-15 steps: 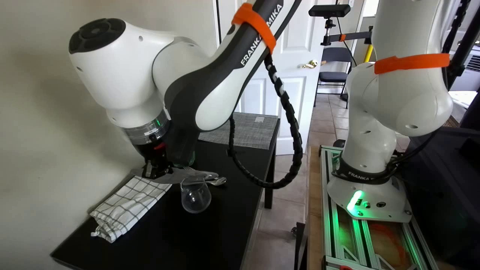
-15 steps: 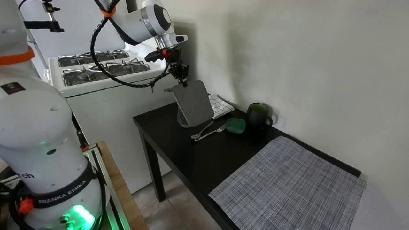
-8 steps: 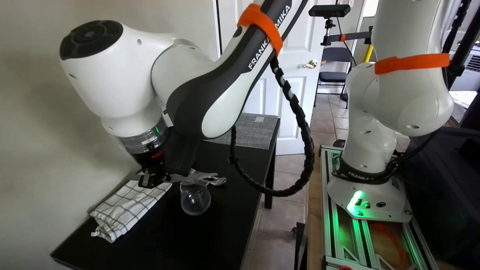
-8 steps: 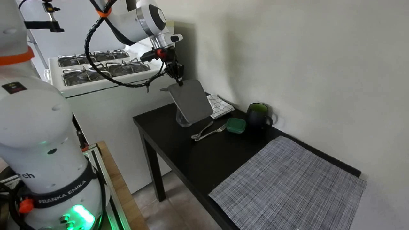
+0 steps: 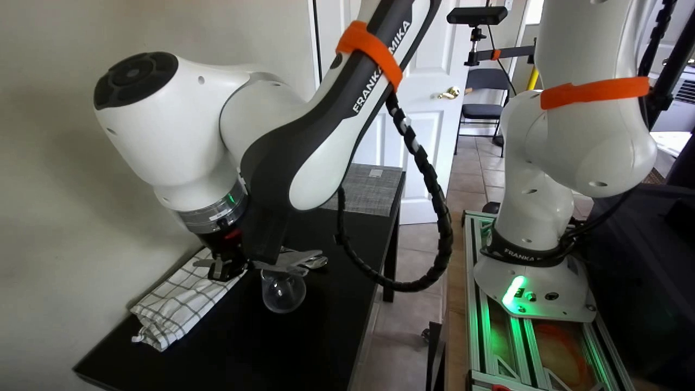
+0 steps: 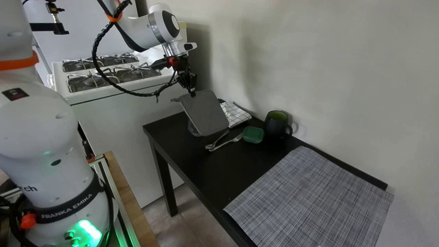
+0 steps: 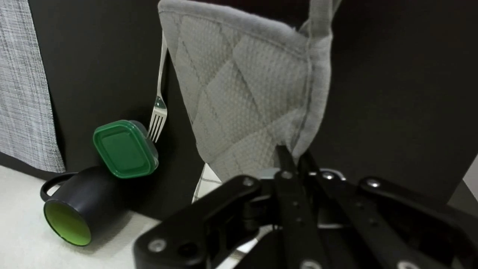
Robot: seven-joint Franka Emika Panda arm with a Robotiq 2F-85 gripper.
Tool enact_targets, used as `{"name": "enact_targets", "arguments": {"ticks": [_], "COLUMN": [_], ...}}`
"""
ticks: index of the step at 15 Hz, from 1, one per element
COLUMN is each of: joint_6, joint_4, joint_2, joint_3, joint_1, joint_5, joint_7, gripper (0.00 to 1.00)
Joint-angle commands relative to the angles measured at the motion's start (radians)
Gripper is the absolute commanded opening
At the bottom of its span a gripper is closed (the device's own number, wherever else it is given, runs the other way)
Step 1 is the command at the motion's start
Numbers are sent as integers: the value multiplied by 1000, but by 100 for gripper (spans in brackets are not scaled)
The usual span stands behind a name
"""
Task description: Put the grey potholder on the glass cup
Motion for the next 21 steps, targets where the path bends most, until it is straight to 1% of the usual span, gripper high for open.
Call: {"name": "enact_targets", "arguments": {"ticks": [1, 2, 4, 7, 8, 10, 11, 12, 14, 16, 18, 21], "joint_6": [-5, -4, 4, 16, 19, 21, 23, 27, 38, 69, 95, 92], "joint_4": [-2, -1, -2, -7, -7, -6, -5, -4, -2, -1, -2, 0], "joint_2": [19, 22, 25, 21, 18, 8, -1, -12, -35, -57, -82, -97], "joint_3": [-5, -5, -5, -1, -1, -3, -6, -9, -19, -32, -52, -90], "joint_1": [6, 6, 7, 6, 5, 0, -5, -11, -29, -55, -88, -138], "joint_5": [18, 23, 30, 66, 80, 108, 127, 150, 203, 286, 394, 572], "joint_7": [-2, -6, -11, -36, -47, -69, -82, -94, -120, -176, -247, -373], "gripper": [32, 32, 46, 68, 77, 90, 98, 100, 100, 100, 100, 100]}}
